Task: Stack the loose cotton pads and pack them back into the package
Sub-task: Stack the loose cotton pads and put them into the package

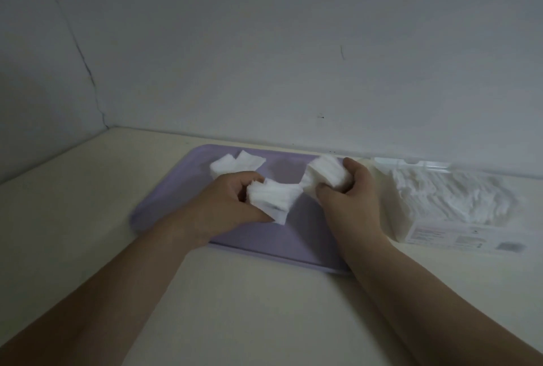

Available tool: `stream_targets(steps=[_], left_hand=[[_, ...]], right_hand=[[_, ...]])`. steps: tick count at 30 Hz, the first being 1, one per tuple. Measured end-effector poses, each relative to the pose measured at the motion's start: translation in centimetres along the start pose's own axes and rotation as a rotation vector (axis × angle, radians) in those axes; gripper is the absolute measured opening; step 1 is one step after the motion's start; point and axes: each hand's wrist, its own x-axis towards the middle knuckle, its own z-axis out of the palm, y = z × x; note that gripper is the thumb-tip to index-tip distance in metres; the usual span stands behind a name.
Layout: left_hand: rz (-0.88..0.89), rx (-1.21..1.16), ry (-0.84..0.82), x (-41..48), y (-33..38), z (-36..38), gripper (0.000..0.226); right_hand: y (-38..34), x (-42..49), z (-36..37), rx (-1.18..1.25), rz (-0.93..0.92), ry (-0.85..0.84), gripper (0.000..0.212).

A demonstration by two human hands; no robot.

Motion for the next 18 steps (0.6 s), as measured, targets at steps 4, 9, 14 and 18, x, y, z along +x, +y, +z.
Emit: stream_targets(steps=[4, 9, 14, 18], left_hand=[[0.059, -0.115, -0.076, -0.6, -0.3, -0.2, 0.028], [0.076, -0.113, -0.058, -0.5, -0.7, 0.1, 0.027], [0.073, -0.130, 0.030, -0.3, -0.8, 0.2, 0.029], [0.071, -0.119, 0.051, -0.3, -0.7, 0.3, 0.034]], right_hand=[[0.3, 0.0, 0.1, -0.006, -0.028, -0.004, 0.046], [1.1, 0.3, 0.4, 0.005, -0.016, -0.150, 0.051], [1.4, 0.3, 0.7, 0.026, -0.025, -0.255, 0.055], [1.1, 0.2, 0.7, 0.076, -0.007, -0.272, 0.054]])
